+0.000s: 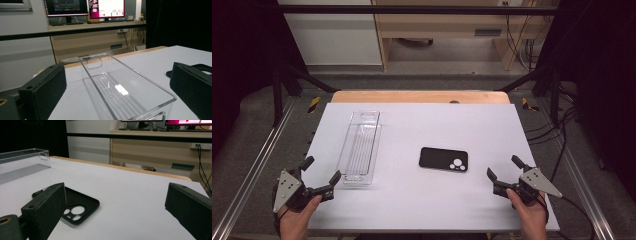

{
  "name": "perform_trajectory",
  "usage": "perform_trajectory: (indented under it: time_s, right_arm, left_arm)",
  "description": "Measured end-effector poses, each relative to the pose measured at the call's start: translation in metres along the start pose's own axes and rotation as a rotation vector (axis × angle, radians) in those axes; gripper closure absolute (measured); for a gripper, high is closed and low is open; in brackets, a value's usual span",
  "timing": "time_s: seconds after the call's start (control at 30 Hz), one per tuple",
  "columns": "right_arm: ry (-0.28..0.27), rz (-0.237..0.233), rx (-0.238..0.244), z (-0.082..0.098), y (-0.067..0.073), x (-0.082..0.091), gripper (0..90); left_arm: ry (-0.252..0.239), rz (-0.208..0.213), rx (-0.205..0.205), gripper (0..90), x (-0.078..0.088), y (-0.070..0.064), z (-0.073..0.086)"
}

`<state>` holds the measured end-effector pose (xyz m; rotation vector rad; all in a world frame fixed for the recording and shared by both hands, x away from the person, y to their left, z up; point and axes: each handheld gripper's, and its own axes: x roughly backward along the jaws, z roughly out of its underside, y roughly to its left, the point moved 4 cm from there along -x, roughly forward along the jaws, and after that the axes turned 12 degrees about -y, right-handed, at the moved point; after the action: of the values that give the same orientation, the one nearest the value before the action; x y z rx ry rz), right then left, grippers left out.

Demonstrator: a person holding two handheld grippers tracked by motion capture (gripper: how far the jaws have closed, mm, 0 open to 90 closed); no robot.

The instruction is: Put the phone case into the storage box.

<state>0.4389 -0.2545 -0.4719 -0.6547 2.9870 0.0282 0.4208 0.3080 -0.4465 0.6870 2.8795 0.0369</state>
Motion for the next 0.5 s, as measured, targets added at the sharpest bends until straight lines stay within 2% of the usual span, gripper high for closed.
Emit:
perform_trajectory:
  time_s: [0.33, 0.5]
  right_arm:
    - [0.042, 0.046, 0.017, 0.0036, -0.0004, -0.0008, 7.4]
    - [0.077, 0.037, 0.005, 0.0061, 0.0003, -0.0015, 8.8]
  left_arm:
    - [0.011, -0.014, -0.002, 0.5, 0.0012, 0.0022, 0.0015]
    - [0.014, -0.016, -0.002, 0.6, 0.0015, 0.0028, 0.0018]
